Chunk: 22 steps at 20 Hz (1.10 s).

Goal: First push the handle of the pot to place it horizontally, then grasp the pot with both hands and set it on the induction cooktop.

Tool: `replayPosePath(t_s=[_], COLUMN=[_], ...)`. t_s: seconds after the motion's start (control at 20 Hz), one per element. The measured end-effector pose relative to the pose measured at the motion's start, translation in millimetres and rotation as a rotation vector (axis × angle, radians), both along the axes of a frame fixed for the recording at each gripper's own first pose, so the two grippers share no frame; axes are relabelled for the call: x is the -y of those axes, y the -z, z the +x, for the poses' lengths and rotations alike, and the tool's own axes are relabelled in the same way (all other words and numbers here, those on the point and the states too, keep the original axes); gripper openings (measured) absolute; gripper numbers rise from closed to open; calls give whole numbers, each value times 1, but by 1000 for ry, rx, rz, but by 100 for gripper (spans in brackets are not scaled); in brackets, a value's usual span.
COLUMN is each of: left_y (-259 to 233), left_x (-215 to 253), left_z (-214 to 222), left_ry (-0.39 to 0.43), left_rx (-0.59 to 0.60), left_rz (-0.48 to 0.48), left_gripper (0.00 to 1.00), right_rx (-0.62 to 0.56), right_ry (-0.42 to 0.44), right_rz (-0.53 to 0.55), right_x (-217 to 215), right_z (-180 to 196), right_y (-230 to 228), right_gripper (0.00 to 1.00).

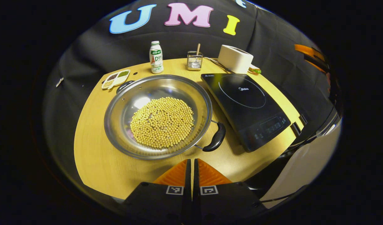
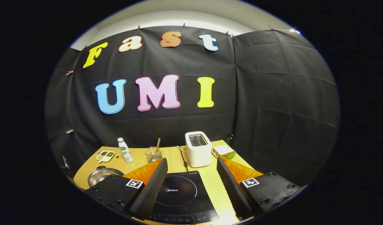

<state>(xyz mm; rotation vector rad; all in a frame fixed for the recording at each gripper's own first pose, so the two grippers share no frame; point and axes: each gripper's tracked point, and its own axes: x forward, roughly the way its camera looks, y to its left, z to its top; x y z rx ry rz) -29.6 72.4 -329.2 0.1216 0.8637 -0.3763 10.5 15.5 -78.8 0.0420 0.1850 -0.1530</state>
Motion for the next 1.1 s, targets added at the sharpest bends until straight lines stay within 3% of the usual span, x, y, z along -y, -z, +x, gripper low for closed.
replayPosePath(t_s=[0.65,1.1], left_y=[21,18], left_x=[31,51], left_z=[13,29], left_ry=[92,92], left_rx=[-39,-33], left_rz=[66,47], left_gripper=[5,5], right_rx=[-28,-31], right_ry=[-19,6], right_rz=[24,39], right_x=[15,29], right_z=[0,4], right_y=[11,13], right_gripper=[98,98])
